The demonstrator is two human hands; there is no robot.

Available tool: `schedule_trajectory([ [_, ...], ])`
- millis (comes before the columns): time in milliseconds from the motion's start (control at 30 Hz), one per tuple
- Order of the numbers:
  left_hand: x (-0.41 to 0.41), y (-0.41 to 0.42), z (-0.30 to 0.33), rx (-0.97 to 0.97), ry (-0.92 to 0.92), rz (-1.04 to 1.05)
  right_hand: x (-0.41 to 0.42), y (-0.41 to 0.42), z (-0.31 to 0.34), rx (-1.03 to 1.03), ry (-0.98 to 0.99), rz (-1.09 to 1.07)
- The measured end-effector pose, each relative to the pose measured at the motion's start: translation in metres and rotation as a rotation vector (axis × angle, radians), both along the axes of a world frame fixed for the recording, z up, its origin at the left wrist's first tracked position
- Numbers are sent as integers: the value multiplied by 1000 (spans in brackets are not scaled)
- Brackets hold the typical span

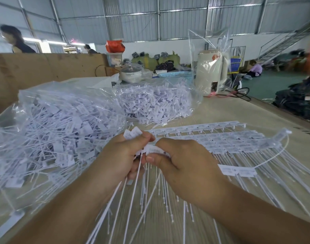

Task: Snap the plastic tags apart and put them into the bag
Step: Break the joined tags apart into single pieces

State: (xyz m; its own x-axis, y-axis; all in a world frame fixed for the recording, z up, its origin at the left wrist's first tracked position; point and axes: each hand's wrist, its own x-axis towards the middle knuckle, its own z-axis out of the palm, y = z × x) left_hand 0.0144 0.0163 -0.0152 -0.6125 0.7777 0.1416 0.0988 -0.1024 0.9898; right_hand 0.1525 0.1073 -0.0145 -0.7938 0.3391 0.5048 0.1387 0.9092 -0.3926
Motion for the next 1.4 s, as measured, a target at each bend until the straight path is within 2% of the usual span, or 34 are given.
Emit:
schedule_trajectory([
  [300, 0, -14, 21, -224, 128, -101, -1, -12, -2, 178, 49, -32],
  [400, 0, -16, 25, -214, 35, -84, -3, -17, -1, 254, 121, -91],
  [567, -1, -20, 34, -284, -58, -186, -3, -18, -4, 400, 183, -129],
  [800, -4, -22, 35, -364, 52, -160, -7, -15, -8, 567, 144, -133],
  [933, -2, -21, 33, -441, 80, -148, -5, -13, -8, 545, 50, -119],
  [1000, -3, -20, 30, -486, 212, -86, -6, -14, -8, 547, -10, -144],
  [1067, 0, -17, 26, -528, 427, 21, -8, -15, -8, 539, -60, -167],
  [1200, 2, -15, 18, -453, 788, 301, -4, -14, -2, 489, -67, -195],
  [1233, -3, -17, 19, -412, 778, 379, -1, -13, 1, 466, -44, -202],
  [1300, -14, -20, 23, -285, 555, 440, 5, -8, 7, 392, 26, -221],
  [1367, -16, -21, 24, -229, 328, 336, 9, -5, 14, 328, 62, -231],
  [1400, -11, -19, 22, -241, 284, 246, 10, -4, 16, 329, 41, -220],
])
